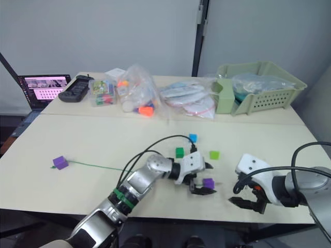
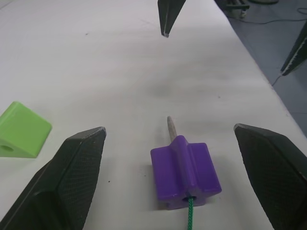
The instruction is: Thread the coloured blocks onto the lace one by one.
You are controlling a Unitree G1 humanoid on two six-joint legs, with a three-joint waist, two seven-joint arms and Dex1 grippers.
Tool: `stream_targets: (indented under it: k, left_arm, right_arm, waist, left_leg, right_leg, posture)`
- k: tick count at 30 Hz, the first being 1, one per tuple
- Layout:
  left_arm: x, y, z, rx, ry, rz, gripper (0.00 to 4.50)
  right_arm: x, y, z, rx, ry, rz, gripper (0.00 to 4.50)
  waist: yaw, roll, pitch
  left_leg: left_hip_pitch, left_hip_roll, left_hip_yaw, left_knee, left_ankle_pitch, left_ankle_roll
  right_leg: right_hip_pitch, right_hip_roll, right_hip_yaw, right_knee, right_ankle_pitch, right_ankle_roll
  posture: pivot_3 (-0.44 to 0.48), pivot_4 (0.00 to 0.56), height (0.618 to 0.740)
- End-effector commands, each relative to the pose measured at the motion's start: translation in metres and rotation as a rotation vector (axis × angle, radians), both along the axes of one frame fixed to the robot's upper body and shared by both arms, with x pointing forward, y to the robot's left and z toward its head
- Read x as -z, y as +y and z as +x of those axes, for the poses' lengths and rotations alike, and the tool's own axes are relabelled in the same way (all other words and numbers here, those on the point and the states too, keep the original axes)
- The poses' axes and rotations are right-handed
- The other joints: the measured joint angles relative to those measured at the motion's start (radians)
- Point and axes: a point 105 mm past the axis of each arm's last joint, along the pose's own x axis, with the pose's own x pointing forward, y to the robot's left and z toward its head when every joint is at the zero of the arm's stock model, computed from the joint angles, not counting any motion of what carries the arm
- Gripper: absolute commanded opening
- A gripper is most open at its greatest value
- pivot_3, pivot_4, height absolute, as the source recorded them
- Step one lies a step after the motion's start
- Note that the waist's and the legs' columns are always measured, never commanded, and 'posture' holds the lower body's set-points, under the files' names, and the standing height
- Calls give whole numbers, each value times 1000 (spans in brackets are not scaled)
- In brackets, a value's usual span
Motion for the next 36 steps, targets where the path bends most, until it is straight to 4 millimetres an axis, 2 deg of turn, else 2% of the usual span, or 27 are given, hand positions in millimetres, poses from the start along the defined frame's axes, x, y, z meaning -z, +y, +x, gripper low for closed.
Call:
stream_targets:
  k: [1, 4, 11, 17, 23, 31, 36]
  left_arm:
    - [3, -6, -8, 13, 2, 7, 4500]
    - [5, -3, -7, -5, 7, 17, 3677]
    - [7, 5, -2, -18, 2, 31, 1379]
    - [0, 6, 1, 12, -29, 29, 1364]
    - [-2, 17, 3, 64, -56, 61, 1364]
    - [1, 24, 3, 94, -65, 86, 1364]
    - [1, 22, 2, 94, -63, 81, 1364]
  right_arm:
    - [-9, 0, 2, -6, -39, -13, 4470]
    - [-8, 1, 3, -8, -41, -12, 4500]
    - [-7, 10, 9, -54, -57, -2, 4500]
    - [4, 26, 20, -160, -84, -22, 4500]
    - [15, 40, 33, -252, -100, -42, 4500]
    - [28, 42, 43, -331, -94, -110, 4500]
    - [36, 48, 43, -352, -71, -76, 2937]
  waist:
    - [0, 0, 0]
    - [0, 0, 0]
    - [0, 0, 0]
    - [-1, 0, 0]
    - [-1, 0, 0]
    - [0, 0, 0]
    - [-1, 0, 0]
  left_leg:
    - [0, 0, 0, 0, 0, 0]
    - [0, 0, 0, 0, 0, 0]
    - [0, 0, 0, 0, 0, 0]
    - [0, 0, 0, 0, 0, 0]
    - [0, 0, 1, 0, 0, 0]
    - [0, 0, 1, 0, 0, 0]
    - [0, 0, 1, 0, 0, 0]
  right_leg:
    - [0, 0, 0, 0, 0, 0]
    - [0, 0, 0, 0, 0, 0]
    - [0, 0, 0, 0, 0, 0]
    - [0, 0, 0, 0, 0, 0]
    - [0, 0, 0, 0, 0, 0]
    - [-1, 0, 0, 0, 0, 0]
    - [-1, 0, 0, 0, 0, 0]
  posture:
    - [0, 150, 734]
    - [0, 150, 734]
    - [0, 150, 734]
    - [0, 150, 734]
    - [0, 150, 734]
    - [0, 150, 734]
    - [0, 150, 734]
